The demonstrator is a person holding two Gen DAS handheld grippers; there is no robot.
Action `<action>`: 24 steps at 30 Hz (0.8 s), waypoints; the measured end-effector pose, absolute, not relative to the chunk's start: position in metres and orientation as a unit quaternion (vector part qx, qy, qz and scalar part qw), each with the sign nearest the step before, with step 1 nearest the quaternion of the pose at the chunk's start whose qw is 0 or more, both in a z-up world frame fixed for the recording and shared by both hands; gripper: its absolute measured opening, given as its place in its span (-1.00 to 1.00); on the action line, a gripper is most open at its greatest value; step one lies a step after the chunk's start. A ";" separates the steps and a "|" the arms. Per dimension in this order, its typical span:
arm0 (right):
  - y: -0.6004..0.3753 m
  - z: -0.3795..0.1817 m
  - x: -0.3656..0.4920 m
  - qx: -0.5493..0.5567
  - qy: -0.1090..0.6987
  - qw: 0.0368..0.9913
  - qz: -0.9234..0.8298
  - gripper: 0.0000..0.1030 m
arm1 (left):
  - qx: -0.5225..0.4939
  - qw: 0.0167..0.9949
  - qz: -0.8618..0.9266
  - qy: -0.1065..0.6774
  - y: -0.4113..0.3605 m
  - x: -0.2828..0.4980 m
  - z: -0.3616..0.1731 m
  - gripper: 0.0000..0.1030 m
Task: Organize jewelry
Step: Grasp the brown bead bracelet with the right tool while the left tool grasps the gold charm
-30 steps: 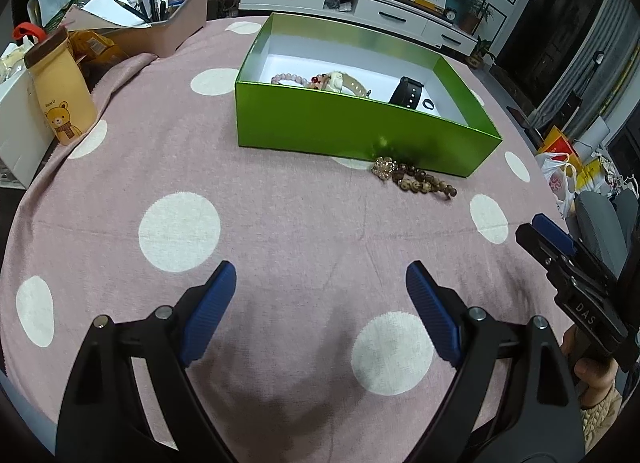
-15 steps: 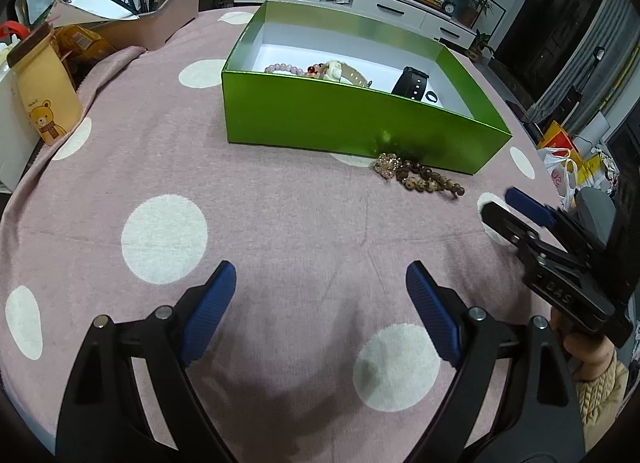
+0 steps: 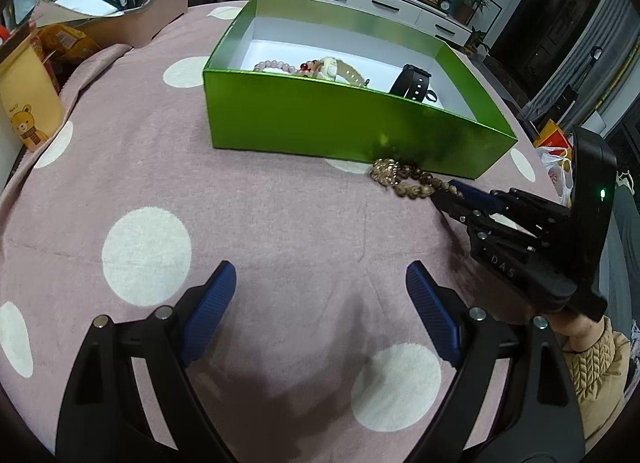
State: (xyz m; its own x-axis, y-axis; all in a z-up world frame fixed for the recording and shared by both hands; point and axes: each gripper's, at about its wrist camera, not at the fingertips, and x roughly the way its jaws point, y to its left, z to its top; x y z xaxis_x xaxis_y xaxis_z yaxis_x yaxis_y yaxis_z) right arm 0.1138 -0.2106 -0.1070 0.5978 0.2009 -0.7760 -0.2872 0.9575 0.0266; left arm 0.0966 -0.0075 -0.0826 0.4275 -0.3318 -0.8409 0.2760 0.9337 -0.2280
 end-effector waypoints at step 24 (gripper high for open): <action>-0.293 -0.066 0.039 0.134 0.342 0.926 0.088 -0.86 | 0.047 0.862 -0.172 0.474 -0.101 0.145 -0.098 0.29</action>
State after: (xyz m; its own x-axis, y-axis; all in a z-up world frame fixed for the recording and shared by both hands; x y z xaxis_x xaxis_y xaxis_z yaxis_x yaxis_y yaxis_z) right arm 0.0395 -0.2934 -0.0660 0.7512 0.2544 -0.6091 -0.0708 0.9485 0.3088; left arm 0.1455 -0.1012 -0.0984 0.4908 -0.2527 -0.8338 0.3418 0.9361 -0.0826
